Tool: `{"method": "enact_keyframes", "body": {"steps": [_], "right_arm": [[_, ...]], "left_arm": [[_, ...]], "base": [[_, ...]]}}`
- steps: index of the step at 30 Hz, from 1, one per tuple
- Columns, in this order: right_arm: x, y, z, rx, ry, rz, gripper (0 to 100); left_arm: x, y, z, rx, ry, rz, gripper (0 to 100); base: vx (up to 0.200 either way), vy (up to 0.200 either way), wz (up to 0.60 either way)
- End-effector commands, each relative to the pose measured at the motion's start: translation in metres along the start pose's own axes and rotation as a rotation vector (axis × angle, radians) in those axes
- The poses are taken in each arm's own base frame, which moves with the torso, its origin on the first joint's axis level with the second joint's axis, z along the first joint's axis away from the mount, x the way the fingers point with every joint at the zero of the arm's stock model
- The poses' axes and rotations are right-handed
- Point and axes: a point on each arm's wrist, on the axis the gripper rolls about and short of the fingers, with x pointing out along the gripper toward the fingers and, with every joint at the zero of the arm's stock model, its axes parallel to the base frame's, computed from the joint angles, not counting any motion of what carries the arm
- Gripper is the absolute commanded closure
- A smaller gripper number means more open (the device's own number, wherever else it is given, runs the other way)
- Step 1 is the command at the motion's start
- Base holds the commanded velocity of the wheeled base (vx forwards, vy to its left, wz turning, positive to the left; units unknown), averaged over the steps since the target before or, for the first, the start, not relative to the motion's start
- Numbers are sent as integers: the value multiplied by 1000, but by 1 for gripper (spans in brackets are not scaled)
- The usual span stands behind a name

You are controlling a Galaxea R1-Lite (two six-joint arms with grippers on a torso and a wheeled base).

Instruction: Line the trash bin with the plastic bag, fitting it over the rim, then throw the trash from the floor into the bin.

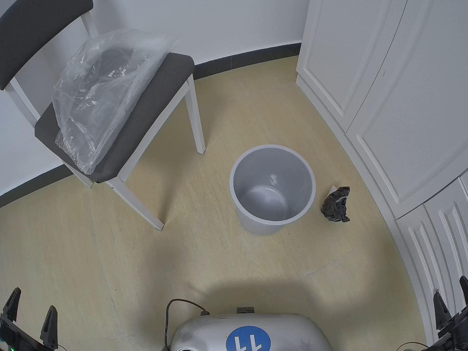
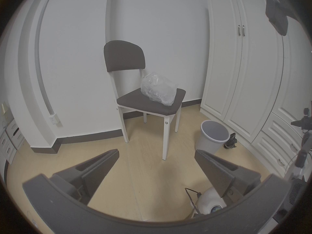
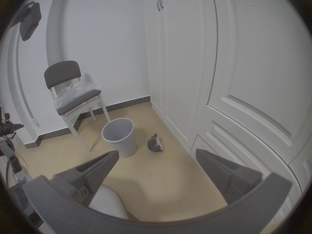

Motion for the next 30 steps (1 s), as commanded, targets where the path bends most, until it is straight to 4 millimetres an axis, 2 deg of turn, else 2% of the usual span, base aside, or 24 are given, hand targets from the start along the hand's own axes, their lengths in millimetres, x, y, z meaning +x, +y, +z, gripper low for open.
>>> {"method": "enact_keyframes", "body": {"steps": [1,30], "right_arm": [[0,0,-5,2,0,0,0],[0,0,-5,2,1,-1,0]], "left_arm": [[0,0,-5,-11,2,3,0],[0,0,-5,-34,1,10,0]], "base": [[0,0,0],[0,0,0]]}}
